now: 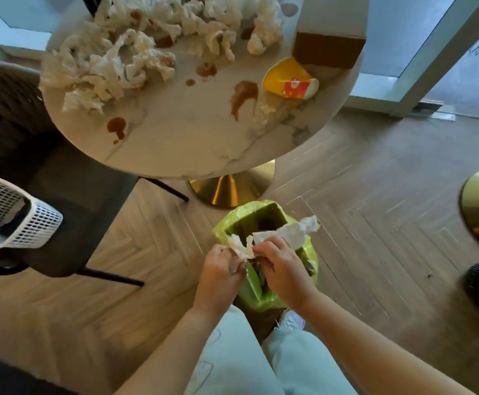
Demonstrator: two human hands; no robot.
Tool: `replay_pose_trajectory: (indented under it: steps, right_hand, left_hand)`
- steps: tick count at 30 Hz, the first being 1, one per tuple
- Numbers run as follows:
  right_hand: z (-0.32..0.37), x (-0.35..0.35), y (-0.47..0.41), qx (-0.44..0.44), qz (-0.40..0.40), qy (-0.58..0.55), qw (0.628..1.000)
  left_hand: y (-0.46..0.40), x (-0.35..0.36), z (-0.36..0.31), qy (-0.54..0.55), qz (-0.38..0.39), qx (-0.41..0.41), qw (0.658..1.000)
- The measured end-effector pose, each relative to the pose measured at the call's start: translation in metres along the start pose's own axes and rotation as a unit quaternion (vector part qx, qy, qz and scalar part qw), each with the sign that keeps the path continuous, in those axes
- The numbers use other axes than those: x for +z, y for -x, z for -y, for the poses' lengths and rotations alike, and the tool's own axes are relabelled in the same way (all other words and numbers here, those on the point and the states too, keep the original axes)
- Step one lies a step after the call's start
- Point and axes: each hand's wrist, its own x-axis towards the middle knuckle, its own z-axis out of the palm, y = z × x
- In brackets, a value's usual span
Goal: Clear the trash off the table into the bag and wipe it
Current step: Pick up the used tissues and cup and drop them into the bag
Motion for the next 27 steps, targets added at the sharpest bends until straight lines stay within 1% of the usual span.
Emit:
replay_pose_trajectory:
  steps: [4,9,11,13,16,18,20,22,23,27]
  right_hand:
    - [-0.041,0.029,0.016,0.063,0.008,-0.004,0.998]
    - [-0.110,0.080,0.022,0.177,-0.002,-0.034,0.984]
    - [-0.133,0.102,0.020,0.233,0.000,-0.061,0.971]
    - [-0.151,0.123,0.021,0.290,0.006,-0.073,0.954]
    - [-0.168,0.143,0.017,0.362,0.019,-0.087,0.928]
    - [-0.177,0.150,0.013,0.410,0.042,-0.088,0.907]
    - [-0.182,0.153,0.015,0.438,0.102,-0.078,0.890]
    - [-0.186,0.151,0.019,0.448,0.162,-0.055,0.878]
    - [-0.187,0.148,0.020,0.456,0.175,-0.042,0.872]
    - [-0.187,0.132,0.021,0.479,0.181,-0.025,0.858]
  left_hand:
    - [-0.004,0.042,0.031,-0.013,0.043,-0.065,0.997]
    - [-0.031,0.087,0.075,-0.011,0.072,-0.124,0.990]
    - [-0.046,0.101,0.091,-0.003,0.087,-0.137,0.987]
    - [-0.057,0.116,0.106,0.004,0.123,-0.147,0.981]
    - [-0.073,0.136,0.123,0.020,0.157,-0.150,0.976]
    - [-0.082,0.150,0.131,0.022,0.173,-0.153,0.973]
    - [-0.086,0.161,0.136,0.016,0.192,-0.150,0.970]
    - [-0.090,0.170,0.139,0.005,0.216,-0.145,0.965]
    - [-0.091,0.173,0.139,-0.002,0.226,-0.142,0.964]
    - [-0.095,0.169,0.132,-0.010,0.243,-0.137,0.960]
